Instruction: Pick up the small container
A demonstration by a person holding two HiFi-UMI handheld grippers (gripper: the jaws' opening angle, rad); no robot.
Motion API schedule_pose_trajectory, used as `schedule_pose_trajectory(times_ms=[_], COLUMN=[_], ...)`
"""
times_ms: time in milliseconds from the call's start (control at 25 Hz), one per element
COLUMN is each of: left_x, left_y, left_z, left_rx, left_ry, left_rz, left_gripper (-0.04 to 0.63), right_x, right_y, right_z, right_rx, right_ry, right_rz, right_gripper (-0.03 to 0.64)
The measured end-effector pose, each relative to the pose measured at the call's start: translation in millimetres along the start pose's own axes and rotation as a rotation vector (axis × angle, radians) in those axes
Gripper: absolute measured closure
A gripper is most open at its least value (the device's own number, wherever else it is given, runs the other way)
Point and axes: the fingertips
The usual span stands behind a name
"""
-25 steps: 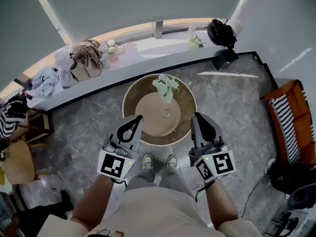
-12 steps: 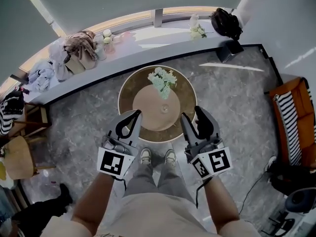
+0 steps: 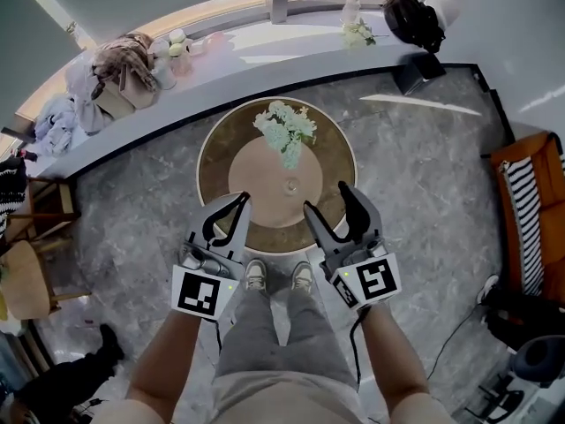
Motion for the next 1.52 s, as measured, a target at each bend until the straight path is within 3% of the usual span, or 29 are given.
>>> schedule_pose_trajectory(times_ms=[880, 1200, 1520], left_x=[-255.7, -325.8, -363.4], left_y=[84.0, 98.8, 105.3], left_z=[-14.2, -18.8, -15.2], left_rx=[-0.013, -0.023, -0.027], left_ry=[-0.028, -0.04, -0.04], left_rz=[0.107, 0.141, 0.16], left_gripper=[0.588, 0.588, 0.588], right_x=[-323.7, -395.2, -435.5], right_y=[94.2, 120.2, 141.1], right_z=[-76.2, -83.3, -88.1], right_rx=[0.004, 0.002, -0.044], right_ry=[0.055, 0.073, 0.064], right_rz=[0.271, 0.341, 0.412], right_gripper=[0.306, 0.276, 0.261])
Point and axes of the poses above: the fingertips, and each gripper's own axes: y forward along the fingers, z to its left, x out of its top, and after that the axes turned 8 degrees about x, right-handed
